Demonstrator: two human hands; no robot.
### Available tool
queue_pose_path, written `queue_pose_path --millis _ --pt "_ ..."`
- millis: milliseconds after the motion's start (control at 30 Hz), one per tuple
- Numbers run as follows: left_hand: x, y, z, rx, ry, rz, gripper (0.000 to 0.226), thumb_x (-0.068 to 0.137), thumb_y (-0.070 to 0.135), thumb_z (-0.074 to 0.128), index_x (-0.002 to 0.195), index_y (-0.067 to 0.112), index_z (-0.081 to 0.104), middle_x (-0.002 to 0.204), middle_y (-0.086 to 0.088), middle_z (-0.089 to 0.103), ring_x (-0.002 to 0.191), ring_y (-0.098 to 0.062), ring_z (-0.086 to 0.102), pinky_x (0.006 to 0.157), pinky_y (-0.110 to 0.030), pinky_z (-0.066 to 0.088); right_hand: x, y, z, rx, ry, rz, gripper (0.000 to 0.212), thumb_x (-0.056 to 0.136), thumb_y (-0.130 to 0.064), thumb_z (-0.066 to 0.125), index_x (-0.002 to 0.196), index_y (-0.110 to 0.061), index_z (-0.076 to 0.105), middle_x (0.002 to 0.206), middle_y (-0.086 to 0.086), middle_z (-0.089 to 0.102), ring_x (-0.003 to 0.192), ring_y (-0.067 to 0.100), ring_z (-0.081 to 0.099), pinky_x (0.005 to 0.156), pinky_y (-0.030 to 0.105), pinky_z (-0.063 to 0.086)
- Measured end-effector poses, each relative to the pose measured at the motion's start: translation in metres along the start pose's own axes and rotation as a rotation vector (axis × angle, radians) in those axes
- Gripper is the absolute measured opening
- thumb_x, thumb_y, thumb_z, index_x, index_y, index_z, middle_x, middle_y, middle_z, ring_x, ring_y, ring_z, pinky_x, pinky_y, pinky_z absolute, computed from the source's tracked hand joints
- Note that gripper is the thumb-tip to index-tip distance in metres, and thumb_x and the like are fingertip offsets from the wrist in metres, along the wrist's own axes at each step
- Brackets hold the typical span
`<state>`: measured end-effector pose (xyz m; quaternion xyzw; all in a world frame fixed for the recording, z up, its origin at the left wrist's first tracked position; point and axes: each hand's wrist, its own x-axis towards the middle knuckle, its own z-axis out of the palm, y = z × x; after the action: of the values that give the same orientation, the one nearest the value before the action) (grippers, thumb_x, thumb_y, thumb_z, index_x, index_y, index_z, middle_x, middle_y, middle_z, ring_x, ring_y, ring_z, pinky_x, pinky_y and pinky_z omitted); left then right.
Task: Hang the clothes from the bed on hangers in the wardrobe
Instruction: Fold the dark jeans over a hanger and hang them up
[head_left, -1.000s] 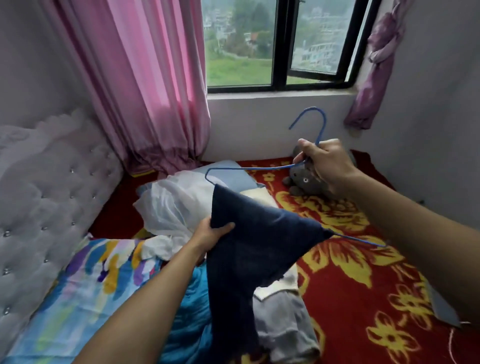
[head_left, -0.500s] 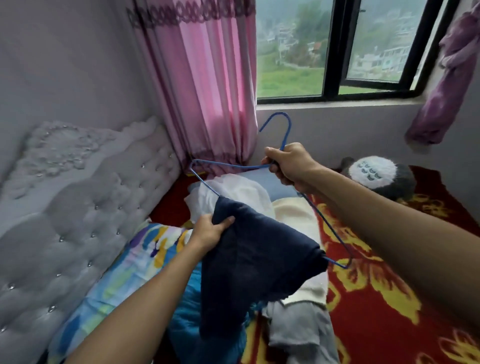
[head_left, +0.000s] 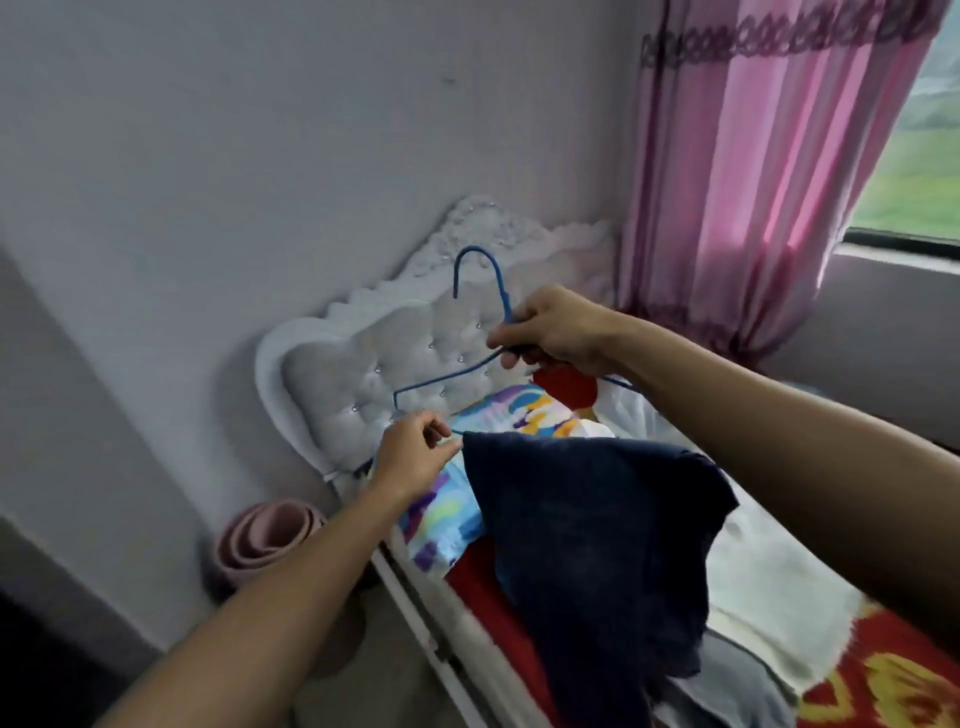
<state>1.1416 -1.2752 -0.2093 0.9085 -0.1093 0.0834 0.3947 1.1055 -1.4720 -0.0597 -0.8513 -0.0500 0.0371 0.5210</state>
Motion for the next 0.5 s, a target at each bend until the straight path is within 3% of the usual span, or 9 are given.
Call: queue_pose_path --millis 133,233,300,367,500 --pt "-0.048 -0.029 -0.102 0.221 0.434 0.026 0.031 0.083 0.031 0.068 0.108 0.017 0.054 0.112 -0.003 0.051 0.103 -0.019 0.049 0.085 -0.035 0.047 -0.012 -0.073 0.070 -0.008 -0.183 -0.137 0.023 0.096 -0.014 0.057 0.101 0.007 0.067 0.075 0.013 0.070 0.051 0.008 0.043 0.046 0.019 0.033" --pt "-0.088 -0.058 -0.179 0.357 0.509 0.093 0.035 0.091 0.035 0.056 0.122 0.020 0.050 0.124 -0.001 0.049 0.116 -0.021 0.045 0.097 -0.039 0.038 -0.024 -0.118 0.127 0.048 -0.285 -0.188 0.024 0.099 -0.017 0.054 0.103 0.004 0.065 0.076 0.011 0.069 0.049 0.008 0.043 0.045 0.018 0.031" --pt "-0.118 -0.080 -0.227 0.411 0.486 0.111 0.026 0.095 0.037 0.049 0.116 0.021 0.053 0.116 0.000 0.054 0.110 -0.021 0.048 0.095 -0.040 0.038 -0.034 -0.142 0.170 0.075 -0.342 -0.222 0.025 0.099 -0.018 0.054 0.104 0.004 0.065 0.078 0.012 0.069 0.048 0.008 0.044 0.043 0.017 0.031" --pt "-0.152 -0.105 -0.276 0.455 0.499 0.076 0.021 0.096 0.038 0.046 0.095 0.019 0.054 0.097 0.000 0.056 0.093 -0.022 0.051 0.082 -0.038 0.039 -0.046 -0.161 0.218 0.104 -0.397 -0.242 0.023 0.098 -0.017 0.055 0.104 0.003 0.065 0.078 0.012 0.069 0.048 0.009 0.045 0.042 0.017 0.032" --pt "-0.224 -0.156 -0.366 0.805 0.634 0.064 0.038 0.094 0.044 0.034 0.079 0.018 0.056 0.074 -0.003 0.059 0.066 -0.027 0.056 0.062 -0.036 0.037 -0.066 -0.190 0.311 0.094 -0.530 -0.280 0.024 0.095 -0.024 0.060 0.101 -0.002 0.066 0.075 0.012 0.069 0.048 0.014 0.050 0.046 0.023 0.042"
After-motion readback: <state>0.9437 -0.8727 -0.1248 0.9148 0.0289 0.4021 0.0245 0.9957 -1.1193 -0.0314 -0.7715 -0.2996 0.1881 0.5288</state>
